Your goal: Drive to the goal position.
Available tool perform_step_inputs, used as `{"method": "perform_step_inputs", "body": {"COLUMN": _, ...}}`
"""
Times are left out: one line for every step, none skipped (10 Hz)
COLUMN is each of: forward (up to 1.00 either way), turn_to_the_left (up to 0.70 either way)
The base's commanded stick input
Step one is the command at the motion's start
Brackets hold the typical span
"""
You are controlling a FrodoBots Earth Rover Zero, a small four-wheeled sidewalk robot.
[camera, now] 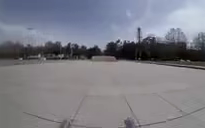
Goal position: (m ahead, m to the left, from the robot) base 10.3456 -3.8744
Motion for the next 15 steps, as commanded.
{"method": "perform_step_inputs", "body": {"forward": 0.85, "turn_to_the_left": 0.0}}
{"method": "perform_step_inputs", "body": {"forward": 0.85, "turn_to_the_left": 0.0}}
{"method": "perform_step_inputs", "body": {"forward": 0.85, "turn_to_the_left": 0.0}}
{"method": "perform_step_inputs", "body": {"forward": 0.85, "turn_to_the_left": 0.0}}
{"method": "perform_step_inputs", "body": {"forward": 0.85, "turn_to_the_left": 0.0}}
{"method": "perform_step_inputs", "body": {"forward": 0.85, "turn_to_the_left": 0.0}}
{"method": "perform_step_inputs", "body": {"forward": 0.85, "turn_to_the_left": 0.0}}
{"method": "perform_step_inputs", "body": {"forward": 0.85, "turn_to_the_left": 0.0}}
{"method": "perform_step_inputs", "body": {"forward": 0.85, "turn_to_the_left": 0.0}}
{"method": "perform_step_inputs", "body": {"forward": 0.85, "turn_to_the_left": 0.0}}
{"method": "perform_step_inputs", "body": {"forward": 0.85, "turn_to_the_left": 0.0}}
{"method": "perform_step_inputs", "body": {"forward": 0.85, "turn_to_the_left": 0.0}}
{"method": "perform_step_inputs", "body": {"forward": 0.85, "turn_to_the_left": 0.0}}
{"method": "perform_step_inputs", "body": {"forward": 0.85, "turn_to_the_left": 0.0}}
{"method": "perform_step_inputs", "body": {"forward": 0.85, "turn_to_the_left": 0.0}}
